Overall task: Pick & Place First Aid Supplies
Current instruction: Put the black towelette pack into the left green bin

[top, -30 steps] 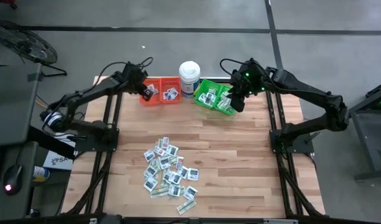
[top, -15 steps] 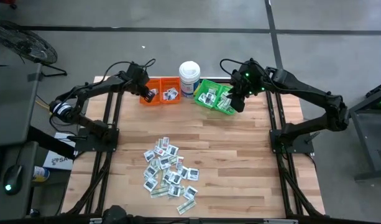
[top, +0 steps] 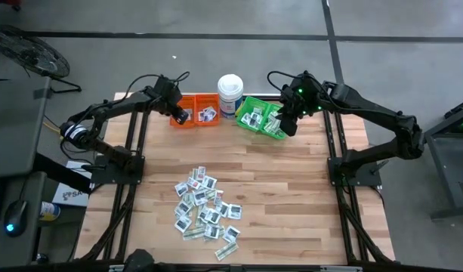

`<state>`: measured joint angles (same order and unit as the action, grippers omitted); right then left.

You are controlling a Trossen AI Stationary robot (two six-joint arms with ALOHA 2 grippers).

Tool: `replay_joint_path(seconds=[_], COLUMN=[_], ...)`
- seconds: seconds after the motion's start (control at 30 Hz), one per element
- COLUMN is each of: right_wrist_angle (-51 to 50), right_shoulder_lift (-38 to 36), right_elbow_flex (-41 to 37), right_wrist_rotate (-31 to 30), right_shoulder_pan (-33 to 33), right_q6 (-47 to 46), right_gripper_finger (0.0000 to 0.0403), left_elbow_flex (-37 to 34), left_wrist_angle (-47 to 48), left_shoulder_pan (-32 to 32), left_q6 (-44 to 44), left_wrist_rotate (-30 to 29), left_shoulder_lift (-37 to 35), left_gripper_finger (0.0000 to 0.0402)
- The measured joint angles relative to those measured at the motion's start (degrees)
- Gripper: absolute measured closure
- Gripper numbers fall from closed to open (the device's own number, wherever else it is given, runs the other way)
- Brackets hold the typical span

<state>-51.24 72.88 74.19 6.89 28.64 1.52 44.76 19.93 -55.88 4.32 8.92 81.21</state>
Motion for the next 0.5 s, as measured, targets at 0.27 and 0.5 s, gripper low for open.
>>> replay_joint_path(seconds=[0.27,0.5], right_wrist_angle=[-0.2,-0.2], right_shoulder_lift=[0.0,0.0], right_elbow_flex=[0.0,0.0], right_wrist_rotate=[0.3,0.3], right_shoulder_pan=[0.0,0.0], right_q6=[0.0,0.0], right_gripper_finger=[0.0289,0.0289], left_elbow_flex=[3.4,3.4], left_wrist_angle=[5.0,12.7], left_shoulder_pan=[1.3,7.1], left_q6=[4.1,6.4], left_wrist_rotate=[1.0,2.0], left_shoulder_lift=[-4.9,-11.8], left_gripper_finger=[0.0291,0.0291])
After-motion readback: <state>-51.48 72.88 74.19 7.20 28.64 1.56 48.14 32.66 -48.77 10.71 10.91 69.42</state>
